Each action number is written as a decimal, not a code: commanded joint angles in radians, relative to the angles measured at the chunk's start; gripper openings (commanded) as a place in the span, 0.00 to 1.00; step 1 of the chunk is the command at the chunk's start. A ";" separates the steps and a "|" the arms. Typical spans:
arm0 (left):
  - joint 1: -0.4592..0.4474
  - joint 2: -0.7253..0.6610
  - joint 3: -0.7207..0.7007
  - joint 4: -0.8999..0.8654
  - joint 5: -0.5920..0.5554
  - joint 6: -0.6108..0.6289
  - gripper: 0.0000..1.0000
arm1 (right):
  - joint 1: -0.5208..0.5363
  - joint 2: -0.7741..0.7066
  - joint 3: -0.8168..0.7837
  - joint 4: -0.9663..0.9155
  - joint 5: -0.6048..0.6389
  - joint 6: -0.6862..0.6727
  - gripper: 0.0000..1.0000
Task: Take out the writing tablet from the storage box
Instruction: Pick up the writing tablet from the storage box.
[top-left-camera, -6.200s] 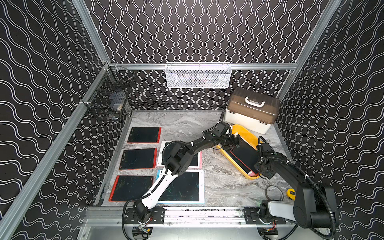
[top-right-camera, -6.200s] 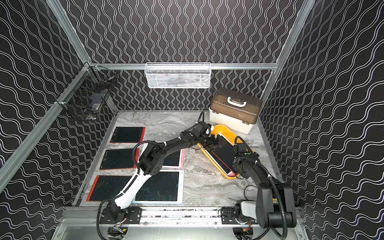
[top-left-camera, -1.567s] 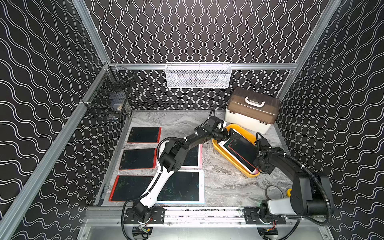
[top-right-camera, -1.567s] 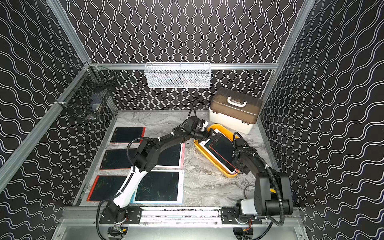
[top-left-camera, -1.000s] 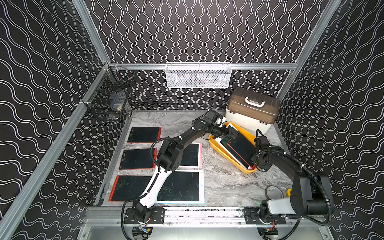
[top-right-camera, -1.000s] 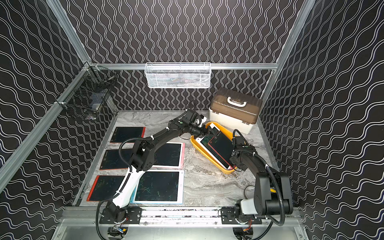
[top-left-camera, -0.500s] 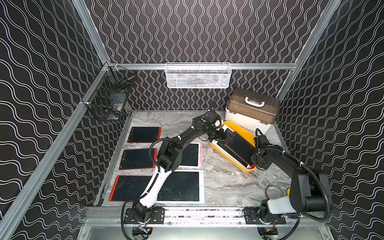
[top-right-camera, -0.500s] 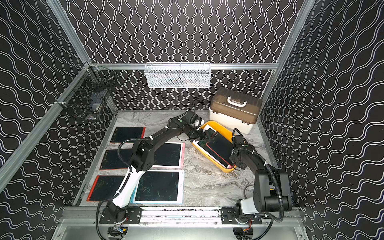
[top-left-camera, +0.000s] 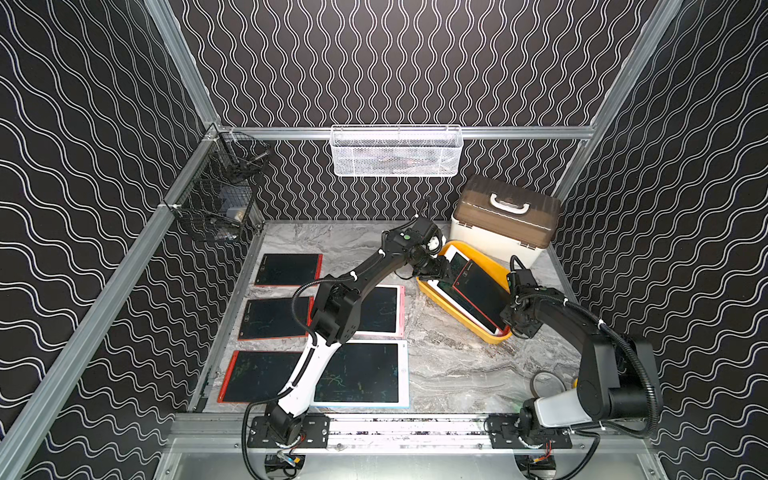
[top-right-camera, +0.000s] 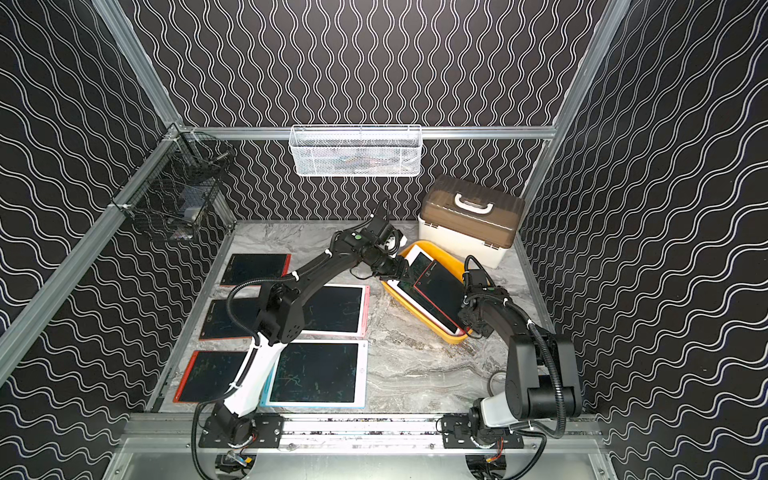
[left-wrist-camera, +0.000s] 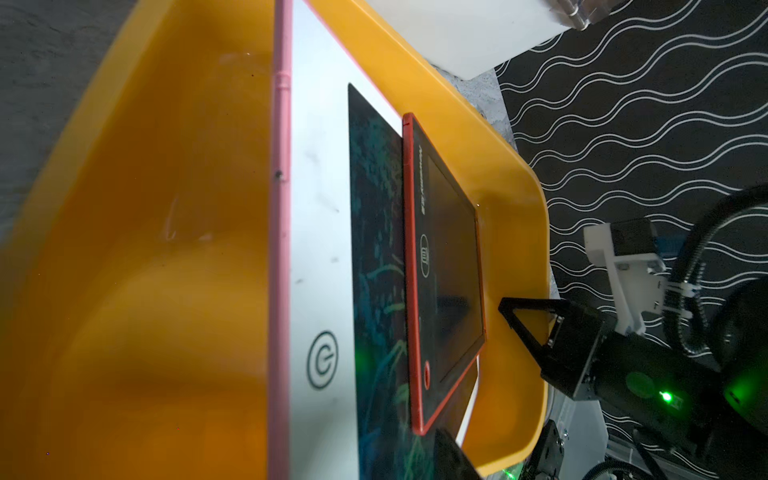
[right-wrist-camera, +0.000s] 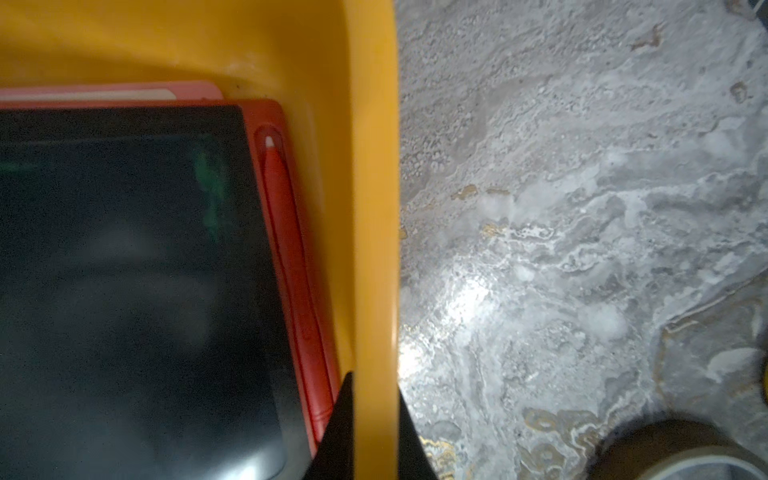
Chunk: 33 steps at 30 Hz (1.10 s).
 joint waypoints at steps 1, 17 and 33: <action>0.019 -0.048 0.008 0.005 0.036 0.013 0.34 | 0.000 0.008 0.015 -0.012 0.058 -0.009 0.12; 0.113 -0.155 -0.138 0.196 0.222 -0.155 0.00 | -0.006 0.036 0.046 -0.016 0.182 -0.039 0.12; 0.395 -0.427 -0.285 0.190 0.243 -0.153 0.00 | -0.055 0.012 0.143 -0.073 0.205 -0.020 0.62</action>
